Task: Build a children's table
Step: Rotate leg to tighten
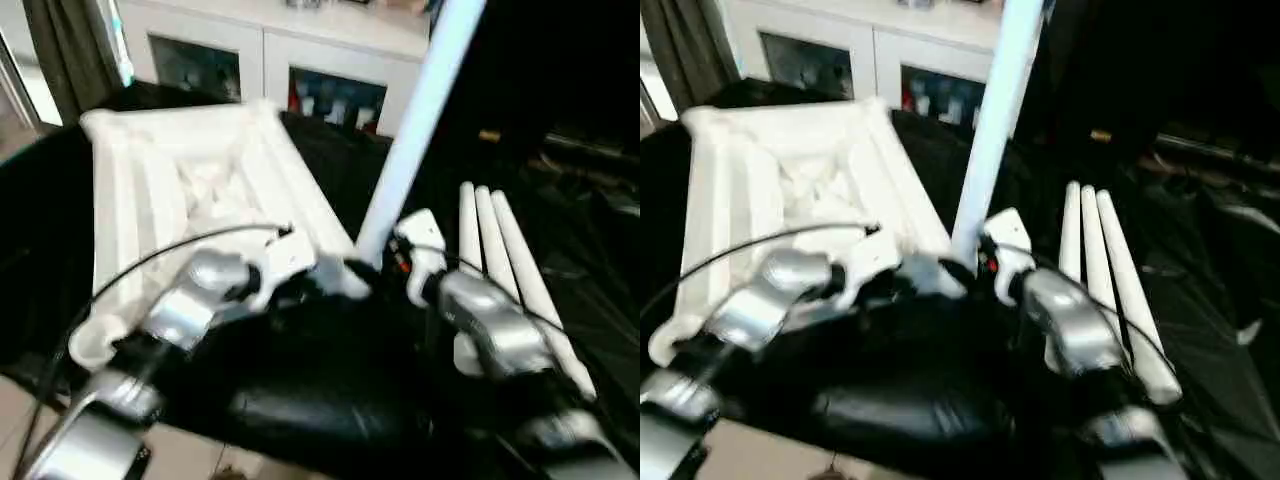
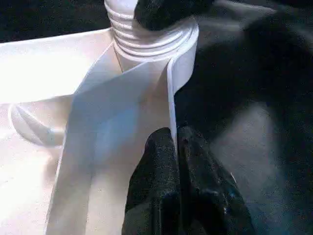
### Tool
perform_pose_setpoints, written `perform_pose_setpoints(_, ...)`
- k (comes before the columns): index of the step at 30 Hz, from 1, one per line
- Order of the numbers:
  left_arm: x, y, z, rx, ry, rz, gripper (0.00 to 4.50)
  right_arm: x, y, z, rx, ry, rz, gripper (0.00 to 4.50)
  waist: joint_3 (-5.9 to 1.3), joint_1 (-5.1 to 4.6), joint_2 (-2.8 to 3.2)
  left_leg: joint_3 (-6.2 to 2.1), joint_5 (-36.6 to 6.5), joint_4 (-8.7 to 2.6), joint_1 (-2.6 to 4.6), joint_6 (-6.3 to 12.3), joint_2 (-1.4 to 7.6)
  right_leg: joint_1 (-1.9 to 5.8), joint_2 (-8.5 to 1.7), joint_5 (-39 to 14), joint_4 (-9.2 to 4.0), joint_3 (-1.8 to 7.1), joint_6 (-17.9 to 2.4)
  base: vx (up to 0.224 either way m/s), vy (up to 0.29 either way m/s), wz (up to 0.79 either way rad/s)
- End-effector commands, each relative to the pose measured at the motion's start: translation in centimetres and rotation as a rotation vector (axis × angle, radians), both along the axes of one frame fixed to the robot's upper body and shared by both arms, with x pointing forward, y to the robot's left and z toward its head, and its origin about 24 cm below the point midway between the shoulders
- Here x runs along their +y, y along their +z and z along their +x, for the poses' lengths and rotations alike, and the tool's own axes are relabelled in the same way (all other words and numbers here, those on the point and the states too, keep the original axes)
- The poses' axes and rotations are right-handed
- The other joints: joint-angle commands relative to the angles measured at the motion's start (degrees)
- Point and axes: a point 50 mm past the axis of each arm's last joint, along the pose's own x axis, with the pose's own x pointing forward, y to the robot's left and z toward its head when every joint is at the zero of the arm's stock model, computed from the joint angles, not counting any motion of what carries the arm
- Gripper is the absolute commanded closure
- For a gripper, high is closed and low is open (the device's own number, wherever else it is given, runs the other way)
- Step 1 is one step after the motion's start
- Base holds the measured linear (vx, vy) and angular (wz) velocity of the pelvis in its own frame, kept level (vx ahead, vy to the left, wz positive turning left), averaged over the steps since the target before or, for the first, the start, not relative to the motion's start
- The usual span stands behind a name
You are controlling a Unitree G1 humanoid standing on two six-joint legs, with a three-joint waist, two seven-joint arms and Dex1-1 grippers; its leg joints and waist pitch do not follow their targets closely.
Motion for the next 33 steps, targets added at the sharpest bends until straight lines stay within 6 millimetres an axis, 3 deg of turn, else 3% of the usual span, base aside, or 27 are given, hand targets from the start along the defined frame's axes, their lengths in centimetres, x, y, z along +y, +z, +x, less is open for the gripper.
perform_pose_setpoints(1, -0.7, -1.2, -1.6, 0.075, -0.114, 0.013, 4.5, -0.4, 0.4, -0.6, 0.005, 0.065, -0.013, 0.64, -2.91, 0.1, 0.93, -2.24, -10.1, -3.95, 0.75, 1.24, 5.17, 2.73, -7.47, -11.4, -4.16, 5.1, -6.9, 0.0, 0.0, 0.0)
perform_pose_setpoints(6, -0.2, -0.8, -2.3, 0.077, -0.165, 0.01, 4.5, -0.6, 0.4, -2.1, 0.036, 0.189, -0.038, 0.64, -2.72, 0.37, 0.78, -2.27, -10.9, -3.99, 0.66, 1.11, 5.05, 2.67, -7.41, -15.2, -4.57, 5.03, -6.0, 0.0, 0.0, 0.0)
perform_pose_setpoints(7, -0.1, -0.7, -2.4, 0.078, -0.17, 0.009, 4.5, -0.6, 0.5, -2.3, 0.042, 0.206, -0.042, 0.64, -2.72, 0.31, 0.43, -2.26, -10.7, -3.96, 0.68, 1.14, 5.09, 2.62, -7.34, -15.0, -4.52, 5.04, -5.9, 0.0, 0.0, 0.0)
perform_pose_setpoints(17, 0.2, -0.6, -2.8, 0.086, -0.183, 0.007, 4.5, -0.7, 0.2, -2.9, 0.074, 0.252, -0.07, 0.64, -2.85, 0.38, 0.44, -2.18, -8.4, -3.71, 0.52, 1.6, 4.84, 2.74, -7.28, -12.4, -4.13, 4.98, -6.5, 0.0, 0.0, 0.0)
perform_pose_setpoints(27, 0.3, -0.5, -2.8, 0.085, -0.179, 0.006, 4.5, -0.6, -0.2, -3.0, 0.092, 0.248, -0.065, 1.65, -2.89, 0.33, 0.52, -2.23, -8.6, -3.68, 0.56, 1.48, 4.85, 2.76, -7.24, -13.0, -4.2, 4.91, -6.2, 0.0, 0.0, 0.0)
perform_pose_setpoints(33, 0.3, -0.5, -2.7, 0.09, -0.168, 0.009, 4.5, -0.5, -0.5, -3.1, 0.107, 0.233, -0.046, 1.81, -3.05, 0.32, 0.41, -2.2, -8.1, -3.57, 0.53, 1.58, 4.79, 2.88, -7.19, -11.9, -4.03, 4.89, -6.4, 0.0, 0.0, 0.0)
